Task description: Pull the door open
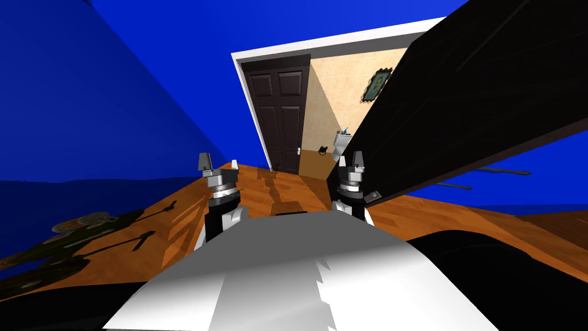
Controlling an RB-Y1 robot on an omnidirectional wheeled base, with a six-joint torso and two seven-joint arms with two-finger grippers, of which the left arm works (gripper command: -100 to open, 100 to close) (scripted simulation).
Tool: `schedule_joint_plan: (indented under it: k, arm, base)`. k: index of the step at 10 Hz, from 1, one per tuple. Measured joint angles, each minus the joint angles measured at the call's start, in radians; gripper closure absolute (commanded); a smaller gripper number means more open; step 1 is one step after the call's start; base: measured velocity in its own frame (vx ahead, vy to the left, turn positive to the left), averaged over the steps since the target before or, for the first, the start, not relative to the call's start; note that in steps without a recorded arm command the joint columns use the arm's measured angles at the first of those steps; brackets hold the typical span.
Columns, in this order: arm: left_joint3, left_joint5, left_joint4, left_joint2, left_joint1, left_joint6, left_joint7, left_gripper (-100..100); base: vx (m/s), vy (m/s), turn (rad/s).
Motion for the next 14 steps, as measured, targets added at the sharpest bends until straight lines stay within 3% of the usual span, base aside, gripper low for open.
schedule_joint_plan:
  k: [3, 14]
  arm:
    - [-0.002, 0.003, 0.054, 0.009, -0.021, -0.011, -0.004, -100]
    - [0.0, 0.028, 0.317, 0.046, -0.123, -0.065, -0.016, -100]
  base:
    - [0.089, -0.024, -0.066]
    - [0.088, -0.027, -0.069]
